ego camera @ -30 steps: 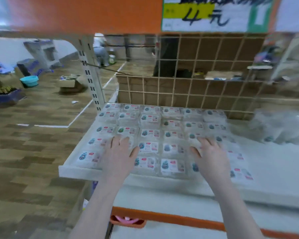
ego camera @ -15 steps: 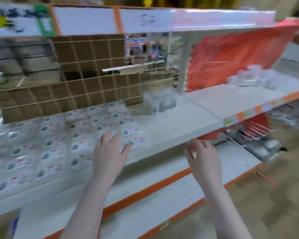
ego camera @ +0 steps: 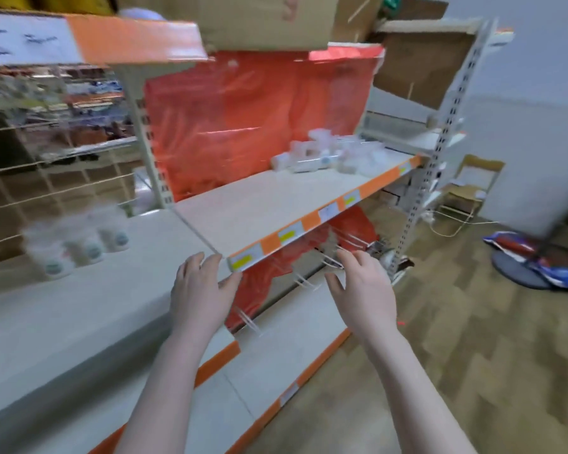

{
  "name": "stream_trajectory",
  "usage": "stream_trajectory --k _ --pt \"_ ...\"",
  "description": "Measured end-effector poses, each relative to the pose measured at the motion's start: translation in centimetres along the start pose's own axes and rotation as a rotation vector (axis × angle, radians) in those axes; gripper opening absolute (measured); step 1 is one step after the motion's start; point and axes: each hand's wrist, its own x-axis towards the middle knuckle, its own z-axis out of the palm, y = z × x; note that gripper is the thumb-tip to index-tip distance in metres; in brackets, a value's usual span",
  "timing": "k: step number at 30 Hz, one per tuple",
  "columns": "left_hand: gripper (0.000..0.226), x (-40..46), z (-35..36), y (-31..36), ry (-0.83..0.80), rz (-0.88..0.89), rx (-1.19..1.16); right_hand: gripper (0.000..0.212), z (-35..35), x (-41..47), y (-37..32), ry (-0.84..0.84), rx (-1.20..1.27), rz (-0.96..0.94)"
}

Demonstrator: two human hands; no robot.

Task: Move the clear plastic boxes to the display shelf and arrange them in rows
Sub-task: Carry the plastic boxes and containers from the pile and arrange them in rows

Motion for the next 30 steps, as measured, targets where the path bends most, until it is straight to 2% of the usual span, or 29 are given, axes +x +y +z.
stream_trajectory --k 10,20,30 --pt "0.052 11.4 8.0 8.4 0.018 0.036 0.010 0.031 5.9 10.2 9.9 -0.007 0.066 0.022" --pt "0.050 27.8 14.7 13.6 0.010 0.042 -0.004 0.035 14.6 26.1 16.4 -0.070 0.094 0.040" --pt "0.050 35.5 19.6 16.7 0.068 -0.105 0.053 0.034 21.1 37.8 22.9 -0.231 0.112 -0.046"
